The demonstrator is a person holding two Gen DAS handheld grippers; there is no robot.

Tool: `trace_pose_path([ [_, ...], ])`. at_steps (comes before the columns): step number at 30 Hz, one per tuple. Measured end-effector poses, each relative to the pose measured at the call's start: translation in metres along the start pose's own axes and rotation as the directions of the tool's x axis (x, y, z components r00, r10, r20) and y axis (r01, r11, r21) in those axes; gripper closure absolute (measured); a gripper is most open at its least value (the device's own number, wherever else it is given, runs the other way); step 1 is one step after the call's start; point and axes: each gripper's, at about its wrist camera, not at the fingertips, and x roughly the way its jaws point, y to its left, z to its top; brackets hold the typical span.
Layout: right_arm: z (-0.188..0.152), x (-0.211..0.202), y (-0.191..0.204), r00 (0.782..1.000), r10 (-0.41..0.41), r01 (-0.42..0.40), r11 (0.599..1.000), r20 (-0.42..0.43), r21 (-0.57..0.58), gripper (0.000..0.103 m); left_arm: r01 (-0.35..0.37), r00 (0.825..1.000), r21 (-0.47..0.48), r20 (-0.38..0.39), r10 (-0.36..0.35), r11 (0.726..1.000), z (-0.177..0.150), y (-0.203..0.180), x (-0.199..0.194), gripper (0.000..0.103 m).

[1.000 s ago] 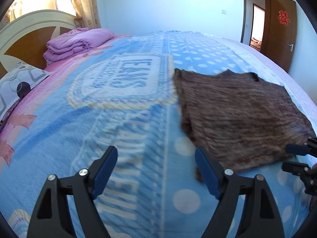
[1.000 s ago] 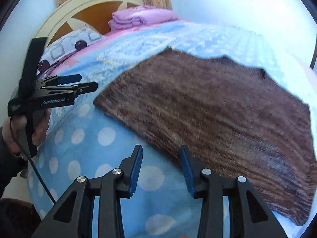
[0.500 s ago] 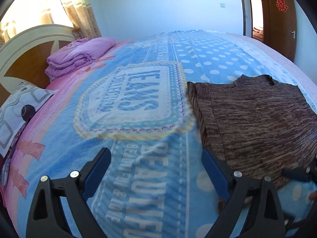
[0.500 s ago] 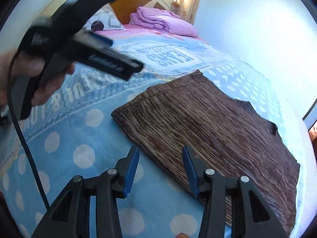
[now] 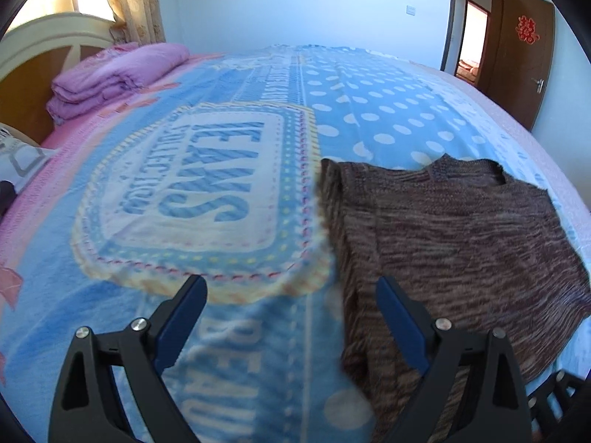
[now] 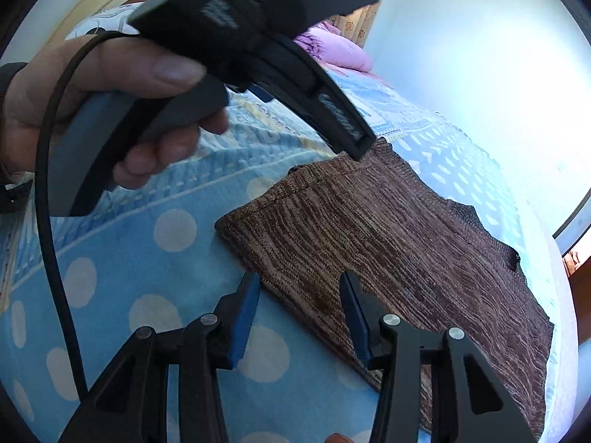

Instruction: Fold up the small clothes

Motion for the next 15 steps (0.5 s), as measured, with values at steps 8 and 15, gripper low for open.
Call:
trace_pose_path([
  [8, 0.003, 0.004, 0.0, 1.0, -0.015, 0.015, 1.0, 0.004, 0.023, 0.056, 0.086, 0.996, 0.016, -0.024, -0.085, 0.996, 0.02, -0.019, 0.027, 0.022],
  [15, 0.001, 0.003, -0.002, 1.0, -0.007, 0.006, 0.999, 0.008, 0.046, 0.056, 0.136, 0.988, 0.006, -0.078, -0.135, 0.991, 0.031, -0.023, 0.055, 0.05],
])
